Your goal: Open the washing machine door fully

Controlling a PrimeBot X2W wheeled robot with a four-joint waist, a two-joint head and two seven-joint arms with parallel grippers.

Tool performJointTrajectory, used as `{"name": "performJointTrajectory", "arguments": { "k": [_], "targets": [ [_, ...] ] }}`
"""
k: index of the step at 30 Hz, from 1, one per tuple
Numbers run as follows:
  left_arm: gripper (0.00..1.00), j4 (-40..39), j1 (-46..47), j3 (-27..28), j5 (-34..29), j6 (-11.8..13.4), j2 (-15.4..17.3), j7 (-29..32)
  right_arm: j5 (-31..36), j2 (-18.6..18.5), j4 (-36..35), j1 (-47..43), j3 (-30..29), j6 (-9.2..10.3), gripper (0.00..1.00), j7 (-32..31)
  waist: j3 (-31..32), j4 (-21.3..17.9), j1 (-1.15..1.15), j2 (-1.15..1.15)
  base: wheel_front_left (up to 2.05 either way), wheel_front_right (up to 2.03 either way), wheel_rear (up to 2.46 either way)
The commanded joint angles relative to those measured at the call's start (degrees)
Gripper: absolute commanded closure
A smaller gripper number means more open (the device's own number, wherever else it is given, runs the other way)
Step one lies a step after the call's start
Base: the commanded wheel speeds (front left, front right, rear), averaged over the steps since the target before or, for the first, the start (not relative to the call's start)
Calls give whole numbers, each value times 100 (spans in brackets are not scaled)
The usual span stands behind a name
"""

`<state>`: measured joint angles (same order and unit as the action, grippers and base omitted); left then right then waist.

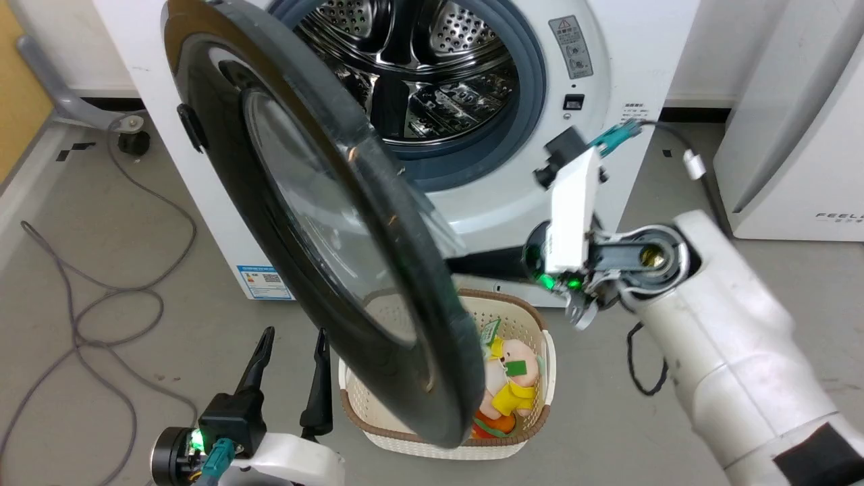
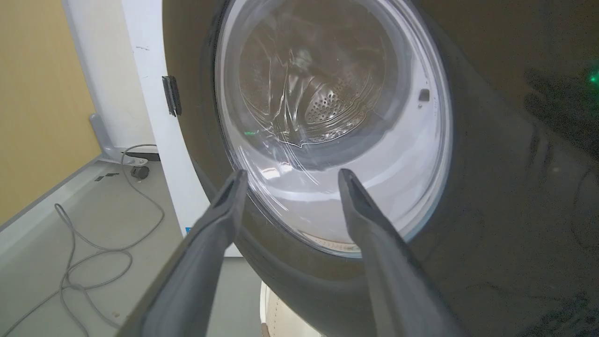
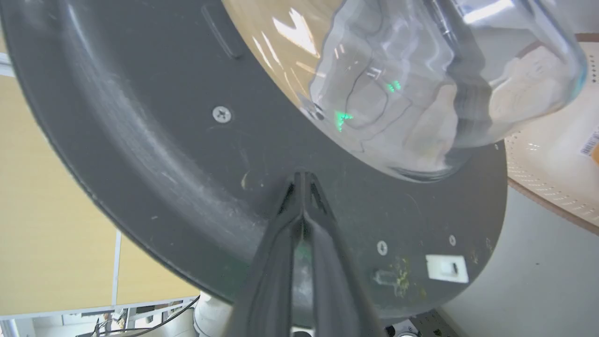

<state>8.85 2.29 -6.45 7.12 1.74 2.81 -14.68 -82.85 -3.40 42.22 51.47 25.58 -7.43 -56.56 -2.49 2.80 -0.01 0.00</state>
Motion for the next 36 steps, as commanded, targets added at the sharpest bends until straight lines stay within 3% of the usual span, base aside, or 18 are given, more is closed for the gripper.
{"name": "performJointTrajectory", "arguments": {
  "k": [1,9,13,14,15,17,28,30,36],
  "targets": [
    [0,16,-74,-1,-11,-17,7,-32,-101,50,-68,-152,94,-6,100,-4,10,13,1,0,0,0,0],
    [0,59,-55,50,-2,-5,27,-32,-563,51,-299,-318,628,-6,100,357,38,53,1,0,0,0,0],
    [0,84,-51,72,-1,-1,41,-32,-553,52,-559,-505,578,-6,98,1115,29,25,1,0,0,0,0],
    [0,97,-39,81,2,3,41,-32,-541,52,-624,-618,566,-6,76,1314,26,14,1,0,0,0,0],
    [0,111,-23,91,5,11,41,-32,-564,52,-696,-752,543,-6,62,1484,31,-3,1,0,0,0,0],
    [0,130,3,107,9,24,41,-32,-646,52,-873,-1037,422,-6,0,1886,50,-42,1,0,0,0,0],
    [0,199,-125,192,16,38,88,-32,-497,-161,-1884,-2880,-557,-6,0,4333,190,-296,1,0,0,0,0],
    [0,219,-150,191,18,31,94,-32,-466,-193,-1966,-3086,-650,-6,0,4553,206,-310,1,0,0,0,0],
    [0,295,-271,222,35,29,119,-32,439,-525,-2170,-4230,-1029,-6,0,6177,307,-422,1,0,0,0,0]
  ]
}}
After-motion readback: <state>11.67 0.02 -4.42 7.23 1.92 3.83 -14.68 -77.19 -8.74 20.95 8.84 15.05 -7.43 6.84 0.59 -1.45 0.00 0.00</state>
